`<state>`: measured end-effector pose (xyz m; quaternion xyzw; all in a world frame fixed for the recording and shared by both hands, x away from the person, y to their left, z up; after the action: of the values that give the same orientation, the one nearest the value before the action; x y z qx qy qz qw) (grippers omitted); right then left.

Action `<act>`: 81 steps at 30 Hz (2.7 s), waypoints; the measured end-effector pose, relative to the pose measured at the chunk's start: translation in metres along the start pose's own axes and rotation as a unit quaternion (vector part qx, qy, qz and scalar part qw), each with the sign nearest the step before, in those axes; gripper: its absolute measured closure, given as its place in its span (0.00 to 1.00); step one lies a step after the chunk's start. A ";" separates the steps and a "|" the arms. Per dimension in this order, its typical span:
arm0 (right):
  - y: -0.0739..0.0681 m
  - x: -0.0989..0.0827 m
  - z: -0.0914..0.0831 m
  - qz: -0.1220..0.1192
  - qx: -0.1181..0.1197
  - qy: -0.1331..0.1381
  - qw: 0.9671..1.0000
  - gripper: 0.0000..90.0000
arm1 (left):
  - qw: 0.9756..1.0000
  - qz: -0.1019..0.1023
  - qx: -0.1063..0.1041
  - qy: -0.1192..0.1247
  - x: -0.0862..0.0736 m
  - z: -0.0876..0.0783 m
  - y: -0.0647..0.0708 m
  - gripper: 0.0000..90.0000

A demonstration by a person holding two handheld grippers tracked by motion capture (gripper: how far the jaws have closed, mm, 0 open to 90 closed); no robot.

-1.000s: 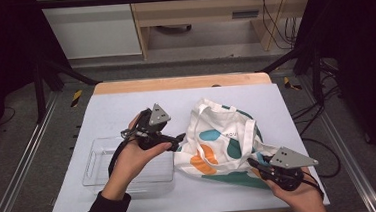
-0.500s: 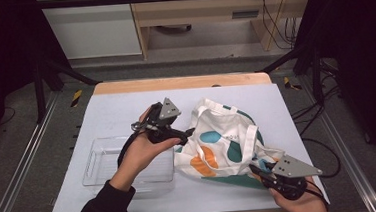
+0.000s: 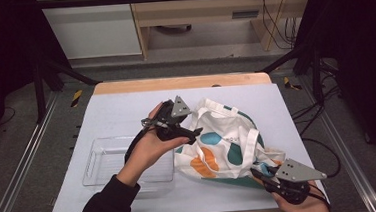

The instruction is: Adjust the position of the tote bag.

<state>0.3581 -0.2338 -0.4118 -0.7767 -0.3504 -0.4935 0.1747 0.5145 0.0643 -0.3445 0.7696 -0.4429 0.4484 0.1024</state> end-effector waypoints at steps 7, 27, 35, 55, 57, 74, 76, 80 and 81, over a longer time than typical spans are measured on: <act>-0.002 -0.003 -0.002 0.002 0.007 -0.003 1.000 0.85 | 1.000 0.015 -0.011 0.000 0.009 0.011 0.005 0.12; -0.002 -0.007 -0.006 0.005 0.008 0.005 1.000 0.85 | 0.995 0.071 -0.065 0.018 0.055 0.046 0.036 0.17; -0.001 -0.008 -0.008 0.008 0.008 0.008 1.000 0.84 | 0.990 0.082 -0.104 -0.053 0.044 0.074 0.042 0.39; 0.006 -0.004 -0.021 0.018 0.000 0.019 1.000 0.72 | 0.995 0.024 -0.099 -0.004 -0.009 0.034 0.055 0.94; 0.007 -0.002 -0.024 0.023 -0.003 0.020 1.000 0.61 | 0.995 0.021 -0.099 -0.001 -0.011 0.032 0.056 0.94; 0.011 0.034 -0.036 0.031 -0.006 0.030 0.999 0.20 | 0.995 0.009 -0.099 0.013 -0.034 0.019 0.067 0.93; 0.014 0.040 -0.035 0.031 -0.012 0.029 0.999 0.21 | 0.995 0.010 -0.099 0.012 -0.036 0.018 0.068 0.93; 0.027 0.054 -0.029 0.045 -0.025 0.028 0.998 0.23 | 0.995 0.010 -0.099 0.014 -0.039 0.016 0.071 0.93; 0.031 0.056 -0.027 0.048 -0.028 0.028 0.998 0.24 | 0.995 0.011 -0.099 0.015 -0.040 0.015 0.072 0.93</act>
<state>0.3782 -0.2509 -0.3475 -0.7829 -0.2936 -0.5157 0.1867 0.4597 0.0374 -0.4016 0.7439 -0.4923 0.4146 0.1797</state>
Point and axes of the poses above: each handheld gripper's, and its own axes: z roughly forward along the jaws, x roughly out of its top, y roughly to its right, the point moved 1 cm from there along z, roughly forward along the jaws, and after that the axes turned 4 degrees about x, right-handed, at the moved point
